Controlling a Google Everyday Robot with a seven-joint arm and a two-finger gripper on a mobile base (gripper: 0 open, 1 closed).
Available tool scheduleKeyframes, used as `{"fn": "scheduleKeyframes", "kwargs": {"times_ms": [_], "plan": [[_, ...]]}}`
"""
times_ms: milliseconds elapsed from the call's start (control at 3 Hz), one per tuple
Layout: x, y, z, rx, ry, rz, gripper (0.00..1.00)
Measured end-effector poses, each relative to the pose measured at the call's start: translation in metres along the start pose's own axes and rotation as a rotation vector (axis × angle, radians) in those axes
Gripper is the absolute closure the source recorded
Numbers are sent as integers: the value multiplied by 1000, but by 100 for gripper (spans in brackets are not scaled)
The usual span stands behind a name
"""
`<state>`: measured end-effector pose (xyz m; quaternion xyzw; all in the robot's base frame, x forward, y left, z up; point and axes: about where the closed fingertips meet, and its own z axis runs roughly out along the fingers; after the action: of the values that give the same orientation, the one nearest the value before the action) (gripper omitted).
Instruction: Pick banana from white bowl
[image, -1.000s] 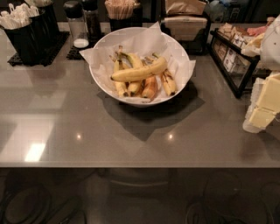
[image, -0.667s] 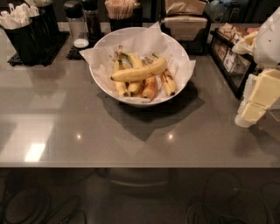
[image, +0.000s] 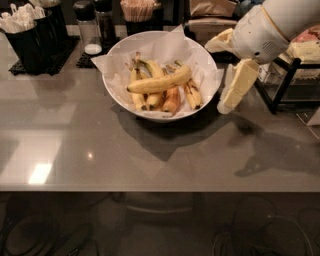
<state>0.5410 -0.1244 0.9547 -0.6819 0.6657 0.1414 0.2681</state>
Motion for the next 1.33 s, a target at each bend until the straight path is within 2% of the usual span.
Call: {"fn": "scheduleKeyframes", "kwargs": {"times_ms": [333,667,1000,1333], "plan": [[0,-12,3,10,-26,3,0],[-1,-11,3,10,-26,4,0],[-14,-27,27,-39,-61,-22,0],[-49,-54,69,-129,-92,-97,0]]}}
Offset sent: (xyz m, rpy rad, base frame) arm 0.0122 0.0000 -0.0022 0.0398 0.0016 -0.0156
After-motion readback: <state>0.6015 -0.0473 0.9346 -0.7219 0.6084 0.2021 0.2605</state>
